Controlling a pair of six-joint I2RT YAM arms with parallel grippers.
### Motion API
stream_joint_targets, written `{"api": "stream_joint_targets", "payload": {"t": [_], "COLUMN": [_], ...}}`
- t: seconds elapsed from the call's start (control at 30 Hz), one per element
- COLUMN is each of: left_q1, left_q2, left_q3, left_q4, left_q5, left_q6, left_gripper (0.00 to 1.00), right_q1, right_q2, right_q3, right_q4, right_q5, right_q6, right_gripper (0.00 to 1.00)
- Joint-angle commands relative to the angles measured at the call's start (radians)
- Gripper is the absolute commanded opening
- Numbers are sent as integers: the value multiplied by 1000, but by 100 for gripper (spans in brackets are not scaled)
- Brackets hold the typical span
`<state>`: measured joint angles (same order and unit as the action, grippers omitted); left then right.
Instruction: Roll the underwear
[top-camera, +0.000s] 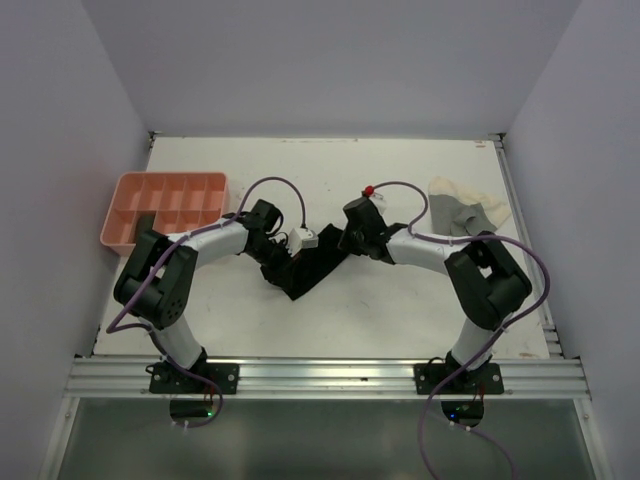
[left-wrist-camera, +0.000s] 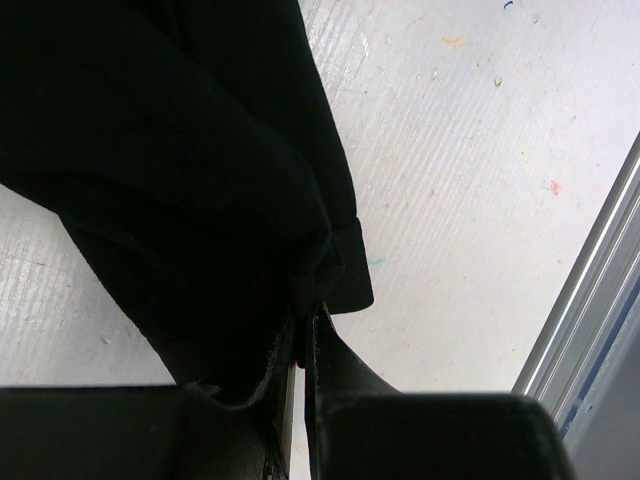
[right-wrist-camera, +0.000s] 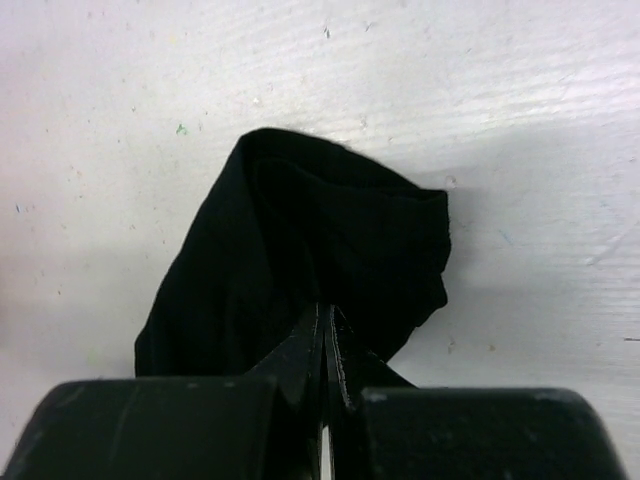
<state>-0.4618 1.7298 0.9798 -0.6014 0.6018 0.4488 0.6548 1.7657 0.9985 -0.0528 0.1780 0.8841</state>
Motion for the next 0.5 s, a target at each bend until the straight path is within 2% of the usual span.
{"api": "stream_joint_targets", "payload": {"t": [0.0, 0.27, 0.47], "left_q1": [-8, -9, -8], "left_q2": [85, 88, 86], "left_q3": [-66, -70, -72], "left_q4": [0, -1, -9], "left_q5": [-195, -201, -198], "left_q6": [65, 70, 76], "left_gripper": [5, 5, 5], "right_q1": [-30, -92, -93], "right_q2": [-74, -87, -61], "right_q3": [32, 12, -14], "right_q4": [-19, -28, -48], "right_q5": [60, 63, 63], "right_q6": [-46, -82, -91], "right_gripper": [0, 0, 0]}}
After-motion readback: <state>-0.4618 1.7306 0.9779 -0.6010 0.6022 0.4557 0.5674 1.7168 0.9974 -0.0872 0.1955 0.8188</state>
